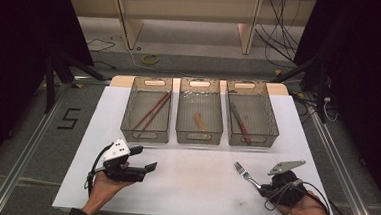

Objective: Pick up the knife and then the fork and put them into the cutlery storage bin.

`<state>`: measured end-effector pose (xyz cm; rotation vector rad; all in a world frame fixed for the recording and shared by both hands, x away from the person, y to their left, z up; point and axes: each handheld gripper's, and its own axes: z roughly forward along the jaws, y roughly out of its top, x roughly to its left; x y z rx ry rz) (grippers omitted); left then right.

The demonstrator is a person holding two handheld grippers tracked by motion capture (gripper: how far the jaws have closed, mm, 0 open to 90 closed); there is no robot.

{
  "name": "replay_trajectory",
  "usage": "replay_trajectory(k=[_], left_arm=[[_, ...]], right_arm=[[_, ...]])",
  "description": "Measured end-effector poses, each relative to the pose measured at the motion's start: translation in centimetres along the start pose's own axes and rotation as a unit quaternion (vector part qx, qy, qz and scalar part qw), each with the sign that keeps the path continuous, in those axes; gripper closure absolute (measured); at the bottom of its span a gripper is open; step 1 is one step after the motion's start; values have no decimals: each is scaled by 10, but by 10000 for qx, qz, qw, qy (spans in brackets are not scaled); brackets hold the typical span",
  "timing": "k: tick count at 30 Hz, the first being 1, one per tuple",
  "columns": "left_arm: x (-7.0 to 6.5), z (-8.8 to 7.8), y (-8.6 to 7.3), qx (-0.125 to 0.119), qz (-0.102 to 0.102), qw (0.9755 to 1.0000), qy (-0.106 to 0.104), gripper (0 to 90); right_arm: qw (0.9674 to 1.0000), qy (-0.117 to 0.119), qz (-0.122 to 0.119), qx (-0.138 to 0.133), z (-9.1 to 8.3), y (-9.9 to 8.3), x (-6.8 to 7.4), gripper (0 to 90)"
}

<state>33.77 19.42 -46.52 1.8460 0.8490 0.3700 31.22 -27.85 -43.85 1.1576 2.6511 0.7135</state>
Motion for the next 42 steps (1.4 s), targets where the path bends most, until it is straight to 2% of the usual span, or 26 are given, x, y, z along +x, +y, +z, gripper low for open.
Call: replay_trajectory(k=[2, 3, 8, 11, 16, 22, 25, 33, 38, 42], left_arm=[[0, 0, 0, -2, -2, 10000, 0, 195], [0, 0, 0, -1, -2, 10000, -2, 194], [1, 0, 0, 6, 8, 10000, 0, 194], [1, -1, 0, 2, 6, 10000, -2, 195], [0, 0, 0, 5, 13, 10000, 0, 195], [1, -1, 0, 7, 14, 10000, -2, 194], [1, 0, 0, 13, 20, 10000, -4, 194], [0, 0, 0, 17, 30, 10000, -15, 194], [0, 0, 0, 18, 31, 10000, -11, 194], [0, 0, 0, 7, 18, 10000, -6, 194]], right_arm=[[9997, -223, -21, 52, -3, 2, 1, 617], [9995, -302, -26, 58, -2, 2, 0, 594], [9990, -350, 52, 276, 7, -1, -3, 506], [9987, -365, 70, 363, 11, -2, -5, 497], [9980, -404, 55, 477, 16, -2, -6, 531], [9965, -497, -32, 665, 22, -3, -4, 637], [9965, -488, -93, 675, 23, -2, -3, 675], [9954, -440, 3, 848, 25, 4, -4, 763], [9948, -451, -63, 912, 25, 6, -4, 775], [9956, -409, -59, 846, 24, 5, -5, 778]])
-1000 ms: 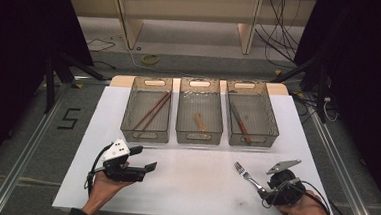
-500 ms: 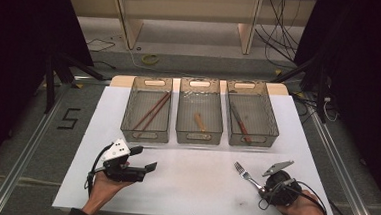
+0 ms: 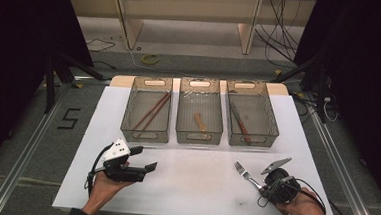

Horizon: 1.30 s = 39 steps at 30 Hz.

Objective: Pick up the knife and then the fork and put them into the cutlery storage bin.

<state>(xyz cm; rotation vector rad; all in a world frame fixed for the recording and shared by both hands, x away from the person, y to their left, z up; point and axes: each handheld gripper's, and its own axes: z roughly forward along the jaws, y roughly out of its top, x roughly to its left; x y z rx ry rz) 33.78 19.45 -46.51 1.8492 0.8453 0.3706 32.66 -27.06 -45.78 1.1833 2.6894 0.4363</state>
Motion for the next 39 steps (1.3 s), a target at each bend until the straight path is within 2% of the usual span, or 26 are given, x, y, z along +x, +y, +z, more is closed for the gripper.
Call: replay_trajectory(k=[5, 16, 32, 39], left_arm=[[0, 0, 0, -2, -2, 10000, -4, 194], [0, 0, 0, -32, 6, 10000, -50, 194], [0, -1, 0, -210, -71, 9996, -176, 190], [0, -2, 0, -242, -63, 9995, -188, 184]], right_arm=[[10000, 3, -7, -66, -2, 1, 0, 779], [9988, 24, 14, -481, -15, 6, -4, 779], [9946, 122, 11, -1028, -20, 39, -15, 778], [9929, 146, -6, -1177, -23, 57, -17, 778]])
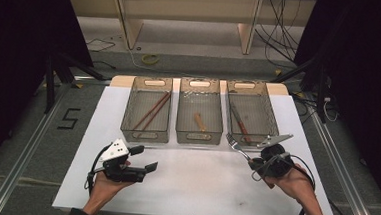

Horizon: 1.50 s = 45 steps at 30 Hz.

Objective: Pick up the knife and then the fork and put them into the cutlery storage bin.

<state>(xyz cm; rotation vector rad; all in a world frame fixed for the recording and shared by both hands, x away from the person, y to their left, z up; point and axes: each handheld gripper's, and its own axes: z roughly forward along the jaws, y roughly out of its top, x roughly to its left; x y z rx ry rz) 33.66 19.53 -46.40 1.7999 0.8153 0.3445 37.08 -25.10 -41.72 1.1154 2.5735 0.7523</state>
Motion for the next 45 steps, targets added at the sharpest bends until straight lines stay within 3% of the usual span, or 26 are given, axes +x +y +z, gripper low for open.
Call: replay_trajectory(k=[29, 45], left_arm=[[-1, 0, 0, -59, 40, 10000, -9, 178], [-1, 0, 0, -59, 51, 10000, 1, 179]], right_arm=[[9978, 10, 292, -601, 2, 61, -23, 778], [9972, -64, 400, -634, 6, 79, -35, 779]])
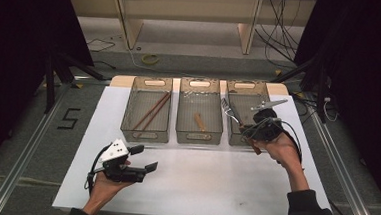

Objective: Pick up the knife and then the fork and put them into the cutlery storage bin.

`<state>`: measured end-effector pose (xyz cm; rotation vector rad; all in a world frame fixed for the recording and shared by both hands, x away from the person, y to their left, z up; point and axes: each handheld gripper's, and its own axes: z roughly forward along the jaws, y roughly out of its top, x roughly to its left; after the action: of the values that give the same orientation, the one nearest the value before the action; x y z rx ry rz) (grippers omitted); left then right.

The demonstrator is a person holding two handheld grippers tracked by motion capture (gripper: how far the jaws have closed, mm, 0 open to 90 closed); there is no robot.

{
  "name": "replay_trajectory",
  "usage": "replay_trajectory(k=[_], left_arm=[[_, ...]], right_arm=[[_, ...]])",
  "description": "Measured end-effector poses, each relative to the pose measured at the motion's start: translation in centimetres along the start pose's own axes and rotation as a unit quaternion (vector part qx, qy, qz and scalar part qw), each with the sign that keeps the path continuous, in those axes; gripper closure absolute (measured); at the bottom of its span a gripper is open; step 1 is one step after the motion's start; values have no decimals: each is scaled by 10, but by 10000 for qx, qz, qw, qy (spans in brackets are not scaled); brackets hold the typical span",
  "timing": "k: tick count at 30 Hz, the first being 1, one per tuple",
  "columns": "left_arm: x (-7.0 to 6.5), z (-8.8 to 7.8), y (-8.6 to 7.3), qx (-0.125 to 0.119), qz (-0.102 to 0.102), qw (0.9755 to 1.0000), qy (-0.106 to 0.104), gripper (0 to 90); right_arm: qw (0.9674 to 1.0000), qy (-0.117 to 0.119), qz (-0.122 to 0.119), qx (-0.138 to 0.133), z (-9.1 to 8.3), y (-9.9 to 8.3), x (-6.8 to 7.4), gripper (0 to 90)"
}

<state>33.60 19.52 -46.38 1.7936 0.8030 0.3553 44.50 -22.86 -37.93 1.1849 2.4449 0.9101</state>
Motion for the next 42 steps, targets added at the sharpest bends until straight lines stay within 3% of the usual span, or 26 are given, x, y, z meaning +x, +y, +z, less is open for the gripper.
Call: replay_trajectory(k=[20, 42], left_arm=[[0, 0, 0, -31, -17, 10000, 7, 179], [1, 0, 0, -28, -38, 10000, 0, 180]], right_arm=[[9996, -127, 264, -42, 9, 26, -16, 779], [9965, -414, 721, -6, 24, 47, -47, 778]])
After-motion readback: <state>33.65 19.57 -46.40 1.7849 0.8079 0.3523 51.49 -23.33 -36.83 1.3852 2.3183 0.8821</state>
